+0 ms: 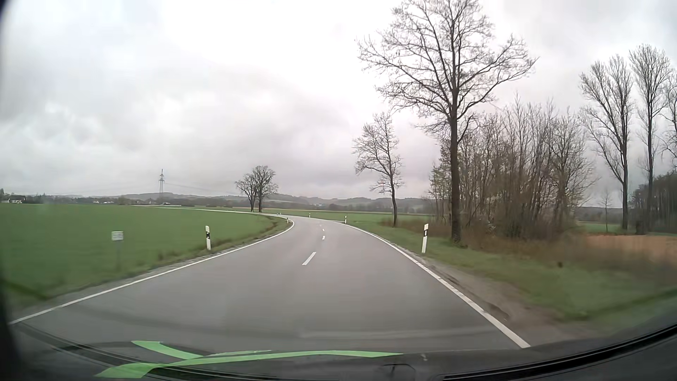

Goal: Follow the waypoints while adhering to traffic rules and regulations

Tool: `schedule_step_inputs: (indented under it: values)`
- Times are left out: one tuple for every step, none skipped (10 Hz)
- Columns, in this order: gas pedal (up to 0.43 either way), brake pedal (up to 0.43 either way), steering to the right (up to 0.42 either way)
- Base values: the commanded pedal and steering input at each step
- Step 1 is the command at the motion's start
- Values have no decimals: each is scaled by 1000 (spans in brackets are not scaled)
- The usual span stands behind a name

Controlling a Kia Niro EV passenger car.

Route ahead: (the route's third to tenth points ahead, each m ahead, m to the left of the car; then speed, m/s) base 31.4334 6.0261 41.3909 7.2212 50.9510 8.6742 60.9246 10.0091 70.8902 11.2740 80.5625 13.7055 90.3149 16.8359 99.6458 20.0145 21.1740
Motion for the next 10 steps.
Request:
schedule_step_inputs:
  values:
    - [130, 0, -21]
    - [110, 0, -20]
    - [110, 0, -19]
    - [118, 0, -18]
    - [130, 0, -18]
    - [150, 0, -18]
    - [157, 0, -18]
    - [169, 0, -18]
    - [169, 0, -17]
    - [177, 0, -18]
